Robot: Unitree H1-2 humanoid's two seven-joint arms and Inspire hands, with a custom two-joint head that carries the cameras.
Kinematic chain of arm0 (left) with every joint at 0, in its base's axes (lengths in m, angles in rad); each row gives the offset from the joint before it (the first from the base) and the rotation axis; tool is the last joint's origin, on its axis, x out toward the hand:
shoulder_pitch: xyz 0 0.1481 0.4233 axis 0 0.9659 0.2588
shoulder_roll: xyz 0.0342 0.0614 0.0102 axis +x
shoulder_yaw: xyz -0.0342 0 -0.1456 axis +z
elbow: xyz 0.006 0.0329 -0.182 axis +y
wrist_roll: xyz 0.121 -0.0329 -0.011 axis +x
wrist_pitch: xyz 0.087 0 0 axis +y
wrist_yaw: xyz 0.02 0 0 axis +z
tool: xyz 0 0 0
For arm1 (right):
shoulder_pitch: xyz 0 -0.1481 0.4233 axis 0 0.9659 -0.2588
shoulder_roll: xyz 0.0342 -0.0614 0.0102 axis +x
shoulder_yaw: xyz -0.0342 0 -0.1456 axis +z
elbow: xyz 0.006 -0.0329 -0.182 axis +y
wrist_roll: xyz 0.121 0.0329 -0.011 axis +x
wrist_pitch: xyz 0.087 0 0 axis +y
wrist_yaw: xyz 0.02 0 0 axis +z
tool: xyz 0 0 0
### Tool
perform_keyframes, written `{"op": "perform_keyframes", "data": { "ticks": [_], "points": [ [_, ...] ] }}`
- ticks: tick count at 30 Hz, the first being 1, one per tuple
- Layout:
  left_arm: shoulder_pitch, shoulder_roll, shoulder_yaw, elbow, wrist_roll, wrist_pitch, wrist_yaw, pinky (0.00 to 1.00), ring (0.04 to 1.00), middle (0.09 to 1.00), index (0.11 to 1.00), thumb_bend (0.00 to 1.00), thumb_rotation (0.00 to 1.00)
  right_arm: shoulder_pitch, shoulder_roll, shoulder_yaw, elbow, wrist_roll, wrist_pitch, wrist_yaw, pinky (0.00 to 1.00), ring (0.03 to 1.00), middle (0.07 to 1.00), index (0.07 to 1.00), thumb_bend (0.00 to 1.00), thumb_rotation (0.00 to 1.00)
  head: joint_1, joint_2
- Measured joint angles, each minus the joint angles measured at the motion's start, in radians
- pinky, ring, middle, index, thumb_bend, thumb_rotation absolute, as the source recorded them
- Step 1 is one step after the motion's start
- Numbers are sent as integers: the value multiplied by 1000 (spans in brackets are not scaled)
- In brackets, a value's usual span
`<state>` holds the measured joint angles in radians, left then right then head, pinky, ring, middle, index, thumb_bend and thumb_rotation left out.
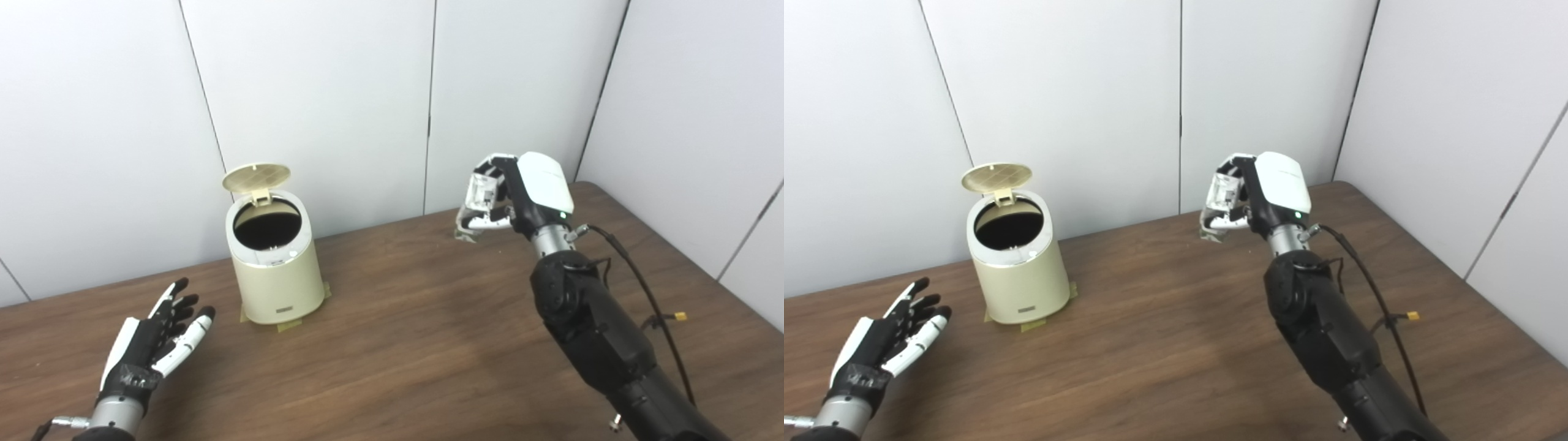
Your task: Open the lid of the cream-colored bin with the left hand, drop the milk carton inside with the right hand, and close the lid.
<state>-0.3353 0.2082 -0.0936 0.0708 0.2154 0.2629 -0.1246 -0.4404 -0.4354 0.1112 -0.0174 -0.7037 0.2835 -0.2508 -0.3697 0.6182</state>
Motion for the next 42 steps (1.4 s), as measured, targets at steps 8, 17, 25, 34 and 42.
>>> {"op": "perform_keyframes", "data": {
  "ticks": [8, 17, 25, 34, 42],
  "points": [
    [1, -37, -7, -1, 20, 1, 6, 916, 916, 911, 980, 409, 519, -69, 72, 23, -65, -46, -20, 21, 297, 358, 494, 565, 506, 0, 58, -2],
    [22, -51, -20, -9, 69, 1, 28, 880, 895, 901, 966, 424, 549, -105, 112, 45, -74, -54, -47, 53, 295, 353, 492, 566, 505, 0, 153, -11],
    [28, -70, -26, -10, 82, 1, 48, 836, 888, 912, 968, 449, 587, -172, 150, 71, -87, -66, -79, 88, 300, 355, 492, 563, 506, 0, 270, -35],
    [28, -89, -33, -10, 106, 8, 66, 819, 890, 908, 961, 478, 588, -199, 217, 108, -8, -71, -183, 88, 278, 349, 487, 565, 505, 0, 313, -51],
    [28, -98, -40, -10, 108, 12, 76, 854, 894, 896, 954, 464, 601, -238, 249, 121, 98, -87, -241, 72, 295, 352, 490, 565, 505, 0, 328, -61]
  ]
}}
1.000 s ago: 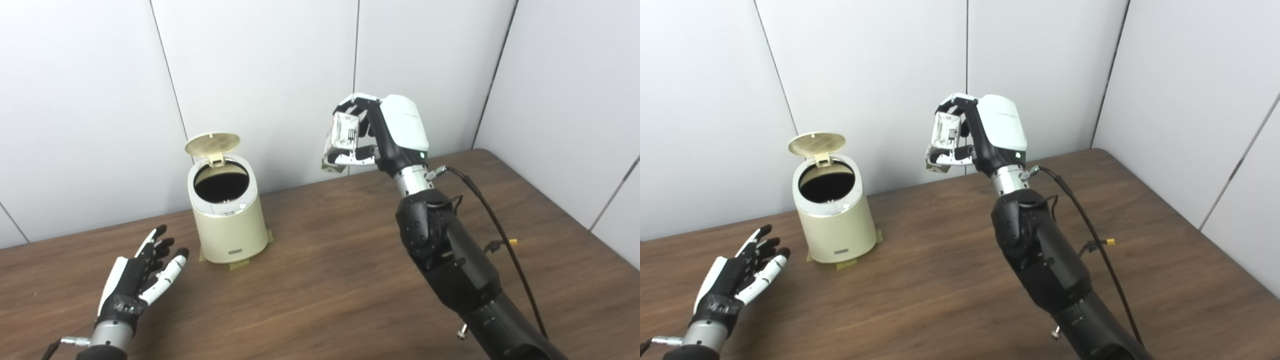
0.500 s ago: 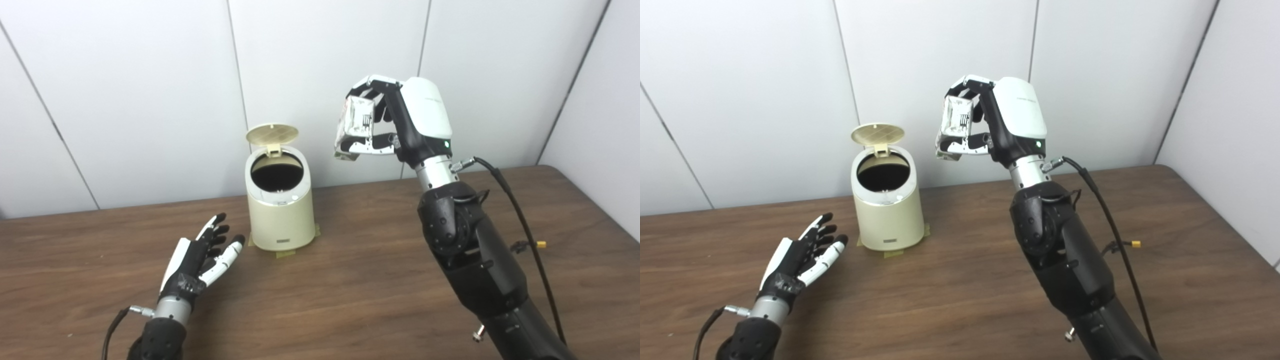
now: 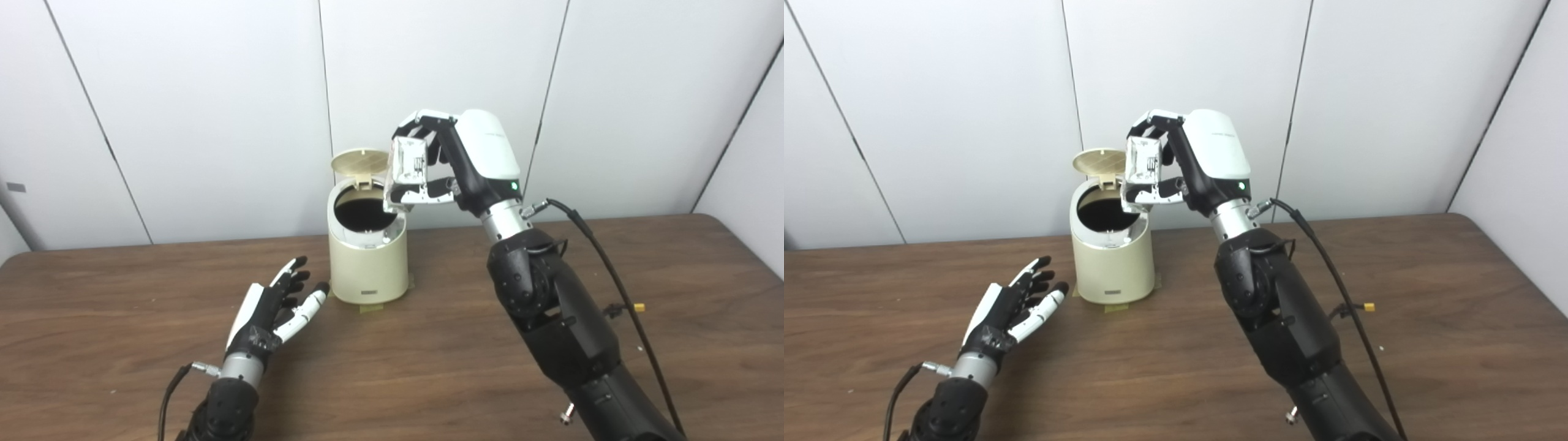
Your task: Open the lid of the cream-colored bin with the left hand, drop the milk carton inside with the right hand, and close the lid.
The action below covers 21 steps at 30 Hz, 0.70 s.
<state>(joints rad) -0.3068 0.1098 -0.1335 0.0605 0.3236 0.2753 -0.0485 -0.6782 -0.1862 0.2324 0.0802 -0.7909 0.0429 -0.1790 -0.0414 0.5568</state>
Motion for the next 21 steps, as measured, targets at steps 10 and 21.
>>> {"op": "perform_keyframes", "data": {
  "ticks": [10, 21],
  "points": [
    [5, -8, 2, -11, -3, 11, 8, 829, 891, 903, 968, 462, 608, -41, 27, 6, 108, 1, -44, -36, 294, 356, 494, 568, 505, 0, 17, 9],
    [25, -25, 0, -53, -1, 37, 8, 806, 873, 893, 961, 476, 612, -62, 44, 5, 159, 5, -50, -59, 289, 353, 489, 572, 504, 0, 43, 32]
  ]
}}
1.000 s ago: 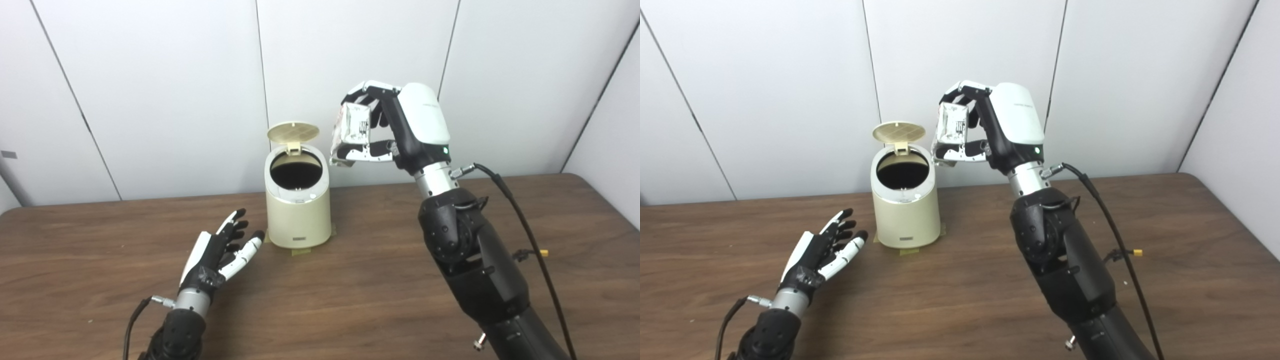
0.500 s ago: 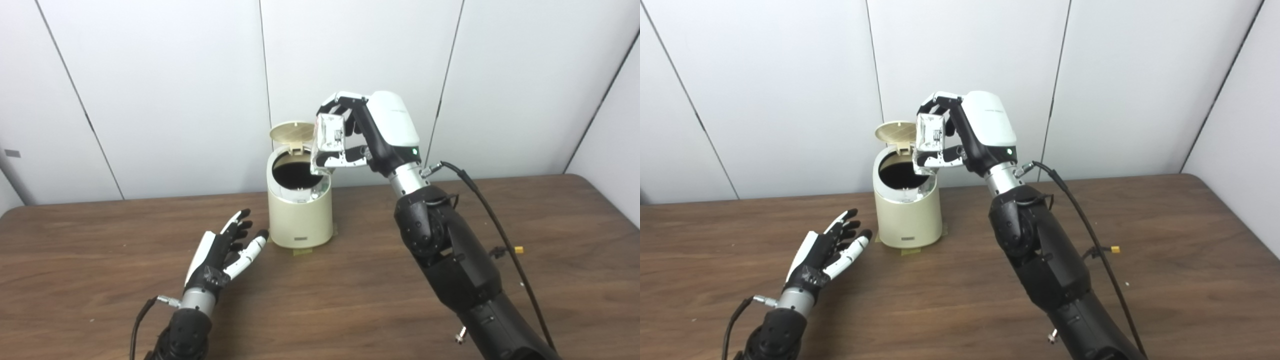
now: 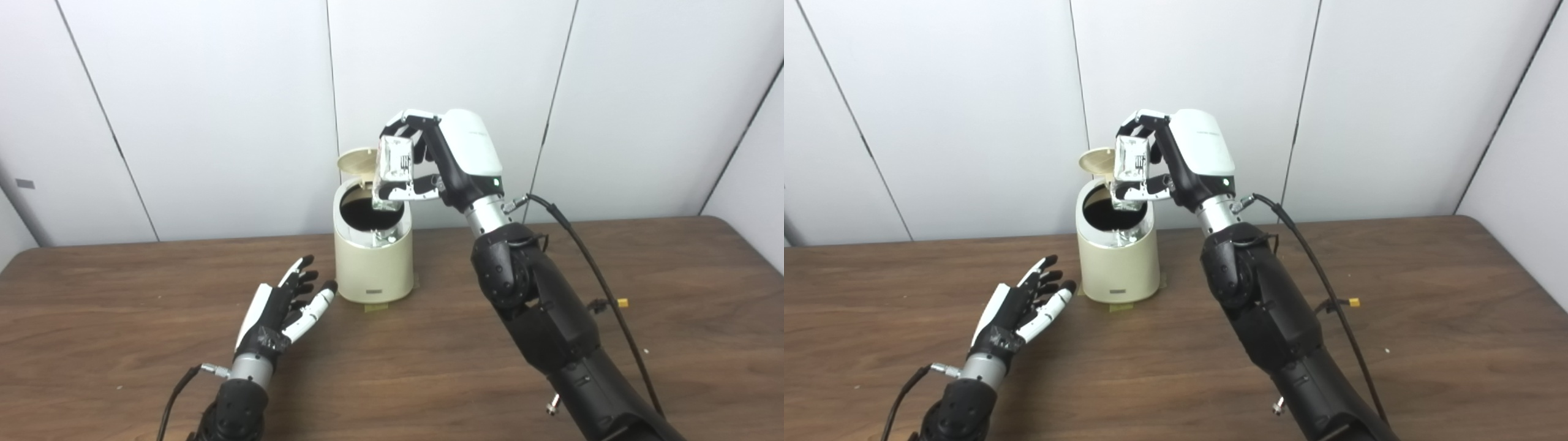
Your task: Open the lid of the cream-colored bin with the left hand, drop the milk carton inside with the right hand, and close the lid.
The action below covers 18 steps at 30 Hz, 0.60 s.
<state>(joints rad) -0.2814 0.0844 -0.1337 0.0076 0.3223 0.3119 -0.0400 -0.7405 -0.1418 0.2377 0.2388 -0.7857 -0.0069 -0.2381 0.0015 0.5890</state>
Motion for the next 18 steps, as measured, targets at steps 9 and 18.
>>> {"op": "perform_keyframes", "data": {
  "ticks": [9, 18],
  "points": [
    [12, -7, -1, -47, 4, 41, -2, 816, 881, 899, 965, 476, 617, -1, 22, 10, 79, 3, -2, -24, 291, 351, 489, 567, 505, 0, 23, 12],
    [17, -4, 0, -49, 6, 56, -2, 828, 879, 890, 962, 469, 600, -13, 49, 25, 120, 14, -12, -51, 303, 359, 497, 563, 506, 0, 25, 17]
  ]
}}
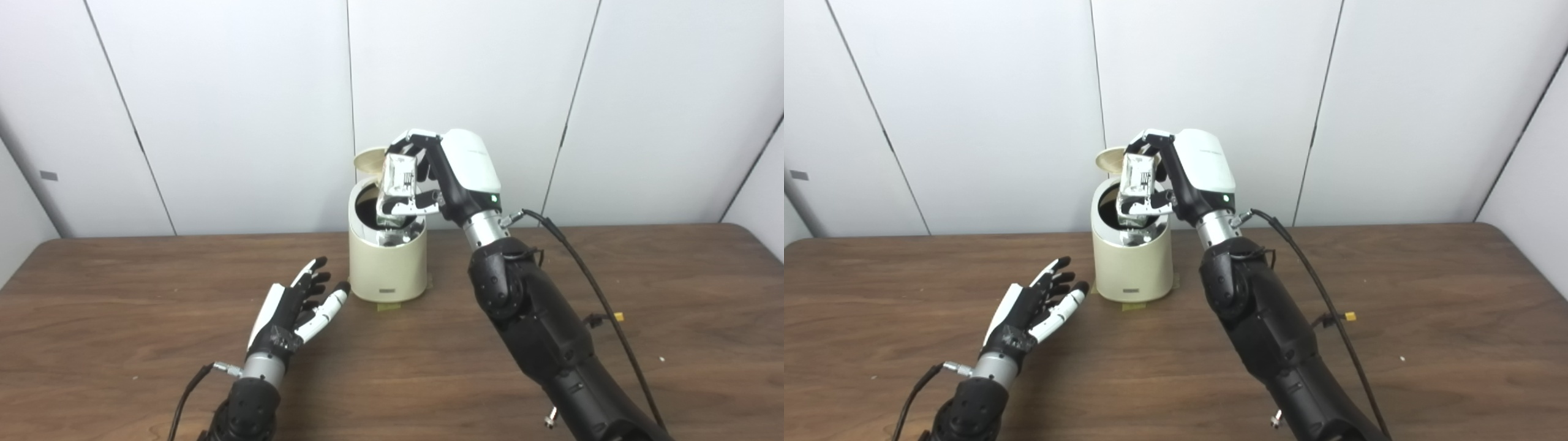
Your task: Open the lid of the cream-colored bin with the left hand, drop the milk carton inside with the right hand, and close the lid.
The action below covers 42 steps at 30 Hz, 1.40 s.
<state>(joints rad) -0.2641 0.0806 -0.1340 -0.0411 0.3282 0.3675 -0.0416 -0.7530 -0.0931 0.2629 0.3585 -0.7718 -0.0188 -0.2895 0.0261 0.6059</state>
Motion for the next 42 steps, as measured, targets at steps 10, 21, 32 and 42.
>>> {"op": "perform_keyframes", "data": {
  "ticks": [10, 21, 32, 42],
  "points": [
    [0, 0, -2, -10, 1, 5, 0, 836, 885, 894, 965, 469, 605, -2, 7, 23, 65, -1, -22, -37, 305, 356, 493, 566, 505, 0, 6, 3],
    [2, 1, -5, -23, 7, 8, 0, 836, 887, 901, 966, 472, 619, -2, 0, 54, -6, -65, 141, 72, 75, 148, 390, 697, 988, 151, 5, 8],
    [3, 2, -5, -23, 15, 9, -3, 822, 890, 907, 975, 441, 564, -2, -31, 80, -56, -71, 180, 174, 585, 683, 700, 707, 1000, 287, -3, 6],
    [3, 8, -7, -23, 18, 9, -7, 836, 906, 927, 984, 404, 485, -1, -33, 72, -76, -63, 189, 176, 574, 635, 647, 618, 954, 266, -9, 5]
  ]
}}
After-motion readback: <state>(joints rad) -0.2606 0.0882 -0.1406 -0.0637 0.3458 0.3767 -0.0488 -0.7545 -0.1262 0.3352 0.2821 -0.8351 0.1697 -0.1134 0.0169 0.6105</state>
